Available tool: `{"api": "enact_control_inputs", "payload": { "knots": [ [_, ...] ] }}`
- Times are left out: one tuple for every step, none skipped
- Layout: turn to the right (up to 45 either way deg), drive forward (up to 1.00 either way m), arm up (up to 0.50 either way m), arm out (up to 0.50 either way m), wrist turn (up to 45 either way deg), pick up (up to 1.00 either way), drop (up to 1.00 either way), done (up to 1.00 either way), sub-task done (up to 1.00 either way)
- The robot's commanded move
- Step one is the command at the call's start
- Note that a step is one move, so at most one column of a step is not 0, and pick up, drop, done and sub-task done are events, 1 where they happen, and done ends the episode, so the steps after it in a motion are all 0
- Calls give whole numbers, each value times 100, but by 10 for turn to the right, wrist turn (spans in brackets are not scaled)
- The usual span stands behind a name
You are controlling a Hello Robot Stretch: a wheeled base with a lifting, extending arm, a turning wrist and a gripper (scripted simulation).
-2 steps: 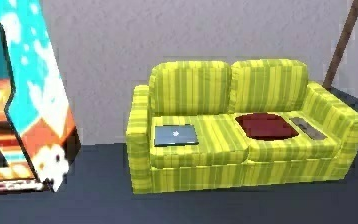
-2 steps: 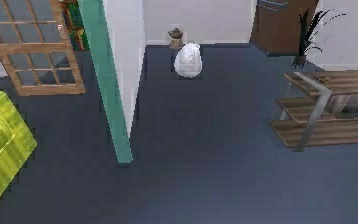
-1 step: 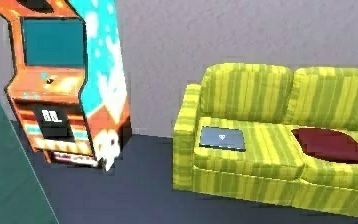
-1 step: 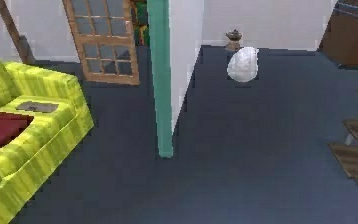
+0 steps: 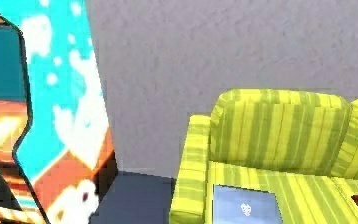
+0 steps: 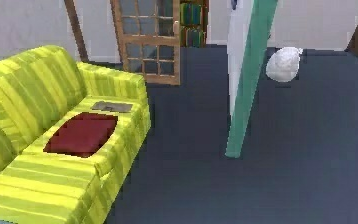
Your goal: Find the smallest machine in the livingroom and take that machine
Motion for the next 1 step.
{"api": "enact_control_inputs", "payload": {
  "knots": [
    [450, 0, 0, 0, 0, 0, 0, 0, 0]
  ]
}}
